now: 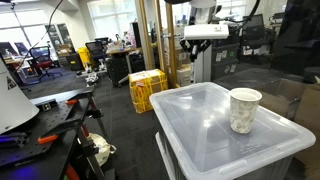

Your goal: Remove the marker from the mug cup and place it on the table

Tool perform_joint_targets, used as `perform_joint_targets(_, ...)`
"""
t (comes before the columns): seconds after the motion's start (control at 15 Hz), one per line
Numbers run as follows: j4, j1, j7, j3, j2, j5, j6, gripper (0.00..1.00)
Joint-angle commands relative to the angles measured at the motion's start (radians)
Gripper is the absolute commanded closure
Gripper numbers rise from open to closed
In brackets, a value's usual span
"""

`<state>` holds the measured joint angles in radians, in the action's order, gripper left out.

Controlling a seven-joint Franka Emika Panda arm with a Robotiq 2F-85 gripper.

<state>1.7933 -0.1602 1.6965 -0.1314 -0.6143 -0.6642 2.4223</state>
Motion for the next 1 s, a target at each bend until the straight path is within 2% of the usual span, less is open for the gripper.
perform_joint_targets(0.0,-0.06,0.006,-0.117,-0.015,-0.037,0.003,0.008,0.95)
perform_joint_targets(0.6,-0.123,0.062,-0.485,-0.012,-0.099,0.04,0.143,0.95)
perform_joint_targets(0.93,-0.138,0.101,-0.778,0.003,-0.129,0.187,0.195,0.95)
